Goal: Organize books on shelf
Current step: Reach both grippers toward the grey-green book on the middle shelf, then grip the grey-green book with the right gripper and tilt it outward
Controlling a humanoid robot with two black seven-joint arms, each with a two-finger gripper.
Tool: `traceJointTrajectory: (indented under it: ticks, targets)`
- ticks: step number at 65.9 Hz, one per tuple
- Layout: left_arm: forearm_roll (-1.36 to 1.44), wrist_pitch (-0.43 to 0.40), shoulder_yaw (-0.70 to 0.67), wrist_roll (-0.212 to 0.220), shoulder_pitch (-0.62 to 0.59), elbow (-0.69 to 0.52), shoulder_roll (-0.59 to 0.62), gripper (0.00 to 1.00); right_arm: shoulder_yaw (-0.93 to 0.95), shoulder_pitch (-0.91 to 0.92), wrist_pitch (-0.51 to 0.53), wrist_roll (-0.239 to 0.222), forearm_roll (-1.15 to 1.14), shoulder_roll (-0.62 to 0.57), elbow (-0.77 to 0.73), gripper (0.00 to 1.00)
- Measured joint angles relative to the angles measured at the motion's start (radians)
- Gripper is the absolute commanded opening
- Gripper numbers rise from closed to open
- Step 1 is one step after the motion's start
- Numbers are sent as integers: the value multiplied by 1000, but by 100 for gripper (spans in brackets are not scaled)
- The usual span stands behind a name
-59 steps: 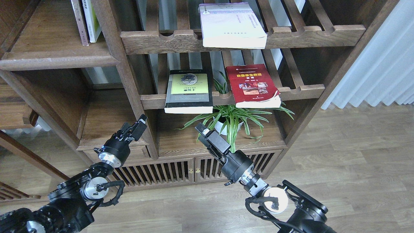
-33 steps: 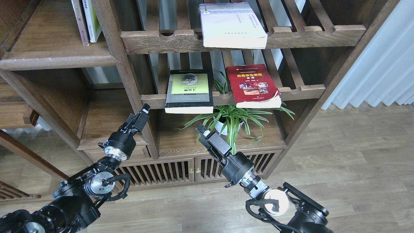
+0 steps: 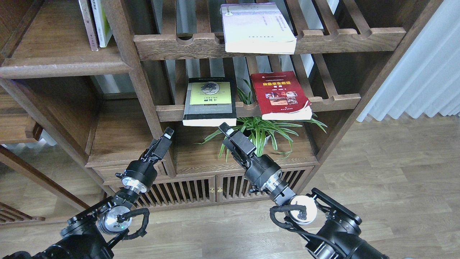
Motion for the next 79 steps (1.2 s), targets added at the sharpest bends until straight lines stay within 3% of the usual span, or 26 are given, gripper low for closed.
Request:
traceJointTrajectory:
  ticks: [10,30,79]
  targets:
    - [0,0,-26,0,26,-2,-1,100,-48,69,-109,20,128,0,-1,99]
    - [0,0,-40,0,31,2,-8,100,-134,165,-193,27,271,0,-41,99]
    - [1,0,-41,0,7,58,-12,100,-177,310,-238,9,443,0,-160,95]
